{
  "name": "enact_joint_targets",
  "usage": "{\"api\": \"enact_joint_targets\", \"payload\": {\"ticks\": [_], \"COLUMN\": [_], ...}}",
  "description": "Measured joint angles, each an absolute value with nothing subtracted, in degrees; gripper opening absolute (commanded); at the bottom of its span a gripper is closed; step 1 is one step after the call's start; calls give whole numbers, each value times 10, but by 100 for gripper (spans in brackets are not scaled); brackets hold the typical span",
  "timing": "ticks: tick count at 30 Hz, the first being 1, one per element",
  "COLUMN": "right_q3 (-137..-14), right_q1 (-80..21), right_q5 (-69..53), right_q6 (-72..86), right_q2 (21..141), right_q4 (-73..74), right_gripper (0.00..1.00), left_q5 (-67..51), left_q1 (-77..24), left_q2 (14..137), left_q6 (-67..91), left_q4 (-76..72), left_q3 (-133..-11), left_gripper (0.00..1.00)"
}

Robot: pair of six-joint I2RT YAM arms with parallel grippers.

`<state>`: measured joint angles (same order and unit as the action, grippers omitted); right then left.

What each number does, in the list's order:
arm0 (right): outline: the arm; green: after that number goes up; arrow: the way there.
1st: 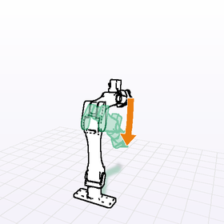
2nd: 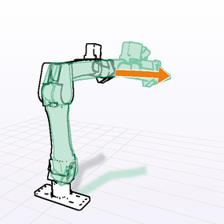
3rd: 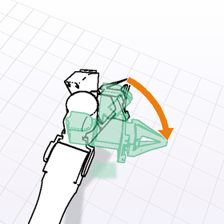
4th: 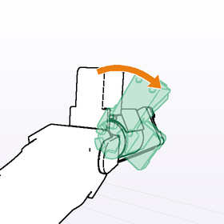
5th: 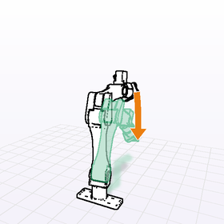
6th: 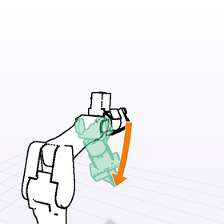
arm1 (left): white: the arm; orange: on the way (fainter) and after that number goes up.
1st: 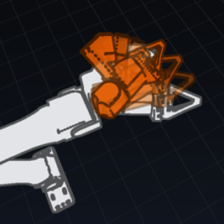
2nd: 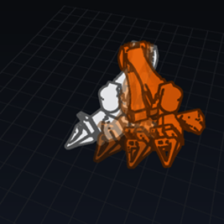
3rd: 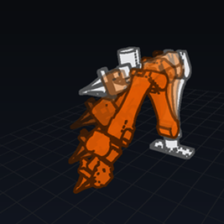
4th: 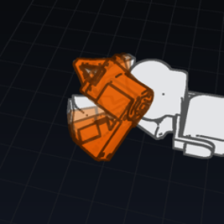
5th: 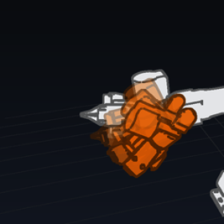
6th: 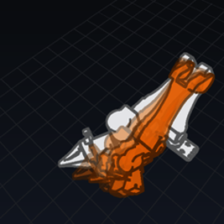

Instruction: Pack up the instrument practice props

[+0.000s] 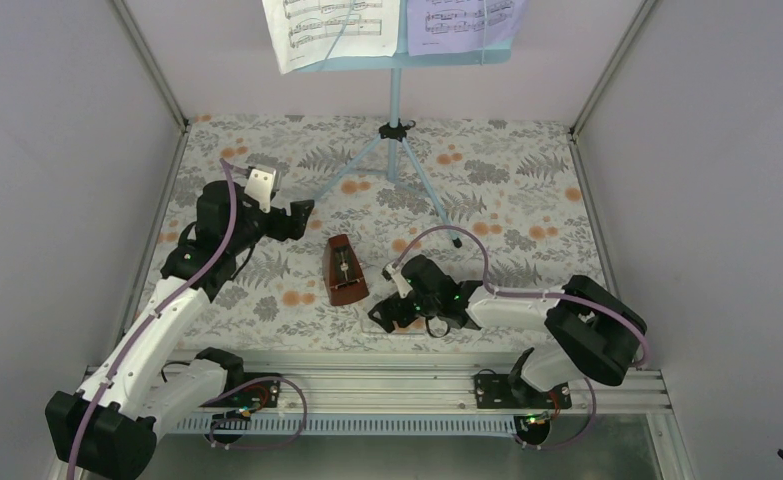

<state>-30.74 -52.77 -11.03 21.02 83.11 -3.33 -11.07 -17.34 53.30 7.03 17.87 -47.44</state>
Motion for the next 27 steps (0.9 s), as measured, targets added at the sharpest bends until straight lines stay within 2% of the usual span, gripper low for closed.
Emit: {"api": "enact_joint_targets", "payload": {"ticks": [13, 27], "right_q3": [-319, -419], "right_q1": [-575, -658], "right_q5": [-121, 15], "right_q6": [241, 227], "right_q2": [829, 897], "right_q4": [10, 134], "right_gripper": [97, 97], "left_q5": [-111, -111], "left_q1": [-173, -173], "left_q2": [533, 533], "left_q6": [68, 68], "left_q4": [179, 181], "left_q3": [-474, -474], "left_gripper": [95, 95]}}
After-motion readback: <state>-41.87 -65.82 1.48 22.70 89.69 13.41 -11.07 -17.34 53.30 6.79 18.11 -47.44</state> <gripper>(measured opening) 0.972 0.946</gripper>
